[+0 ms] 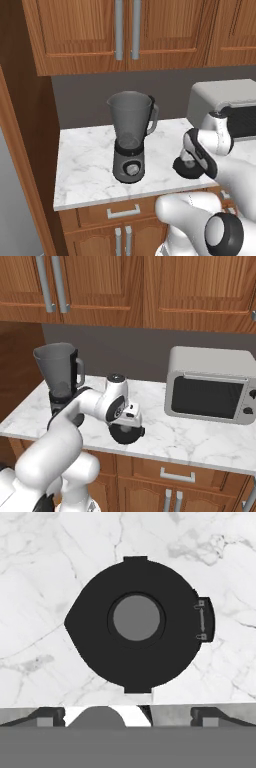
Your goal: Open the blender lid, put the kiwi in the blender, close the lid, and start the blender.
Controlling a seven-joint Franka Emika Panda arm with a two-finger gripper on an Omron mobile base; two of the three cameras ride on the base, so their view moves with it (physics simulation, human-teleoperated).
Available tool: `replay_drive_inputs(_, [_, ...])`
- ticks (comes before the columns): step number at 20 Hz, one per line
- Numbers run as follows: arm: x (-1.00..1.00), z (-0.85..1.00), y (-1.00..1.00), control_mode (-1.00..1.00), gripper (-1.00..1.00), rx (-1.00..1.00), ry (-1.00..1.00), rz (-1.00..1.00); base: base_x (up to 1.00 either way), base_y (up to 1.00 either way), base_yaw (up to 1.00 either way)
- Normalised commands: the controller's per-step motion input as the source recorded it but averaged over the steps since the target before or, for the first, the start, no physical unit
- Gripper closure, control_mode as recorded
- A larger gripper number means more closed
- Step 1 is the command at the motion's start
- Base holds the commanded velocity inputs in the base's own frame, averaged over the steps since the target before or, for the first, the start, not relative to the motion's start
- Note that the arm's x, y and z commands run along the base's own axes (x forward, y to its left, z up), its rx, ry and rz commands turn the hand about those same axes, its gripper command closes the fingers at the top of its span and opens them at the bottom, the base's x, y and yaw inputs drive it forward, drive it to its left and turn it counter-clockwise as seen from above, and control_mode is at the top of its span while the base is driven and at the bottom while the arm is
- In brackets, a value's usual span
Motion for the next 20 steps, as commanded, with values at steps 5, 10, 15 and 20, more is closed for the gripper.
replay_drive_inputs(5, [0.33, -0.42, -0.13, -1.00, -1.00, 0.00, 0.00, 0.00, 0.00, 0.00, 0.00])
replay_drive_inputs(10, [0.30, -0.33, -0.16, -1.00, -1.00, 0.00, 0.00, 0.00, 0.00, 0.00, 0.00])
replay_drive_inputs(15, [0.28, -0.17, -0.04, -1.00, -1.00, 0.00, 0.00, 0.00, 0.00, 0.00, 0.00])
replay_drive_inputs(20, [0.20, 0.00, 0.00, -1.00, -1.00, 0.00, 0.00, 0.00, 0.00, 0.00, 0.00])
